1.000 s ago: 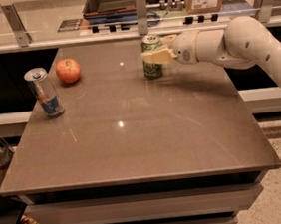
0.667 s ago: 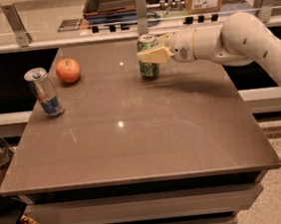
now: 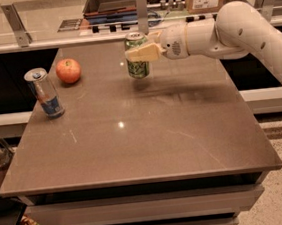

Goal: Move green can near redbull can

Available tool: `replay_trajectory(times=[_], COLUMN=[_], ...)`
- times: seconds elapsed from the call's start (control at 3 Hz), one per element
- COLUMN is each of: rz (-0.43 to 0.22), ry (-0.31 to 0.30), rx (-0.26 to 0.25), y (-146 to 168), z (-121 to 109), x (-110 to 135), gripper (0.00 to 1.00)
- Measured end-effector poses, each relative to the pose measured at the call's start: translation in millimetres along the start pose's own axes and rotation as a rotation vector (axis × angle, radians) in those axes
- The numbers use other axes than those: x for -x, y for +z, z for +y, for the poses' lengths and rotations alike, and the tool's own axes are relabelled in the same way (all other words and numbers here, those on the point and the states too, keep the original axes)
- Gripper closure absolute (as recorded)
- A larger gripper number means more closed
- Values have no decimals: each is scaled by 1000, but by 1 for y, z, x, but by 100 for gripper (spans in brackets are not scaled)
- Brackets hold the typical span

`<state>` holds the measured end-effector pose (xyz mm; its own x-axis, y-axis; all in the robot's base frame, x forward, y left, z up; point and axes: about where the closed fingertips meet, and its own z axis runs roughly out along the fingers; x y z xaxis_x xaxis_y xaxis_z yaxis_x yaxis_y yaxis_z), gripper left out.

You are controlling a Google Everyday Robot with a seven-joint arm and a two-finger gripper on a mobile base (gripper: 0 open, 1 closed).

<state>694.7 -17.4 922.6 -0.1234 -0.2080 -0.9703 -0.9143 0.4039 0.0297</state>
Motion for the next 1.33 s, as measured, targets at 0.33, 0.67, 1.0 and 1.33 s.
replay_trajectory(times=[0.33,0.67,1.0,1.33], rz=[-13,-24,-36,-38], ry=[-13,-56,-96,-113], rx=[31,31,25,30], y=[11,22,36,49], z=[25,49,73,95], x=[9,15,15,14], gripper=[100,100,100,100])
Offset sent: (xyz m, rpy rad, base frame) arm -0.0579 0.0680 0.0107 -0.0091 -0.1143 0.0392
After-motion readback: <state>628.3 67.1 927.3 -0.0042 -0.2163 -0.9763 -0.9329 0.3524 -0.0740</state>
